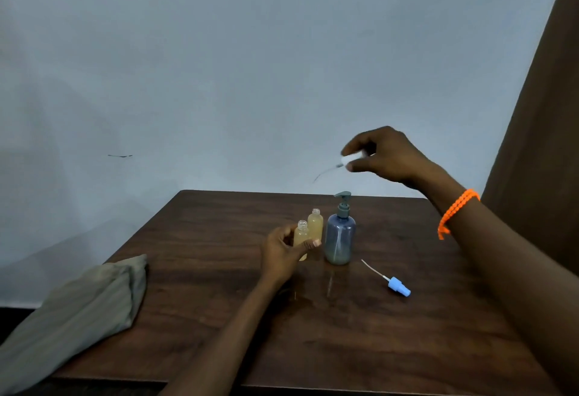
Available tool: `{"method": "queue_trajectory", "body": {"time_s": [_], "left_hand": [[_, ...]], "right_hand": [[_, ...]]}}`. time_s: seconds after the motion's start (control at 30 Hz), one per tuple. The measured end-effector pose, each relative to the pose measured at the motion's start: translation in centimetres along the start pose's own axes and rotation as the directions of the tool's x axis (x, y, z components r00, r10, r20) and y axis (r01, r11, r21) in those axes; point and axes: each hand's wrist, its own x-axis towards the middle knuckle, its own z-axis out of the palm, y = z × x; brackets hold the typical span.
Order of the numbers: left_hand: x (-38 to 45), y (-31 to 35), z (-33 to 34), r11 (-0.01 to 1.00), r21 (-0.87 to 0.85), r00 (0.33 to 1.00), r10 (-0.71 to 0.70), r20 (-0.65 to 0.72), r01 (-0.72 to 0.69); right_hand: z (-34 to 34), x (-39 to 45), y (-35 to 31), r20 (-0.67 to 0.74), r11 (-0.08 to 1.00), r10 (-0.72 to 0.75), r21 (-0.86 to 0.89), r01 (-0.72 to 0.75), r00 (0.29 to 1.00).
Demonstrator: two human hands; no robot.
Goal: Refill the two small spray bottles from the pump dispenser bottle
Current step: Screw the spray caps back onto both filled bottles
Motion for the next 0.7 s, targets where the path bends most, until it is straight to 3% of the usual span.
{"method": "queue_trajectory", "body": {"time_s": [0.1, 0.2, 0.43, 0.7], "left_hand": [[-0.2, 0.1, -0.2, 1.000, 0.012, 1.000, -0.001, 0.000, 0.001], [-0.2, -0.2, -0.6, 1.000, 0.030, 1.000, -0.006, -0.002, 0.006], [-0.3, -0.1, -1.2, 0.999, 0.051, 1.000, 0.015, -0.019, -0.014], [0.1, -0.7, -1.3, 0.995, 0.097, 0.996, 0.009, -0.088, 0.000]], "right_hand": [[2.1, 0.6, -2.3, 0.205, 0.969, -0.101, -0.200, 0.142, 0.973], [5.3, 1.0, -3.0, 0.326, 0.929, -0.125, -0.293, 0.226, 0.937], [10.0, 2.0, -3.0, 0.434, 0.887, -0.060, -0.390, 0.247, 0.899], [12.1, 2.1, -2.9, 0.543, 0.869, -0.063, -0.384, 0.314, 0.837]]}}
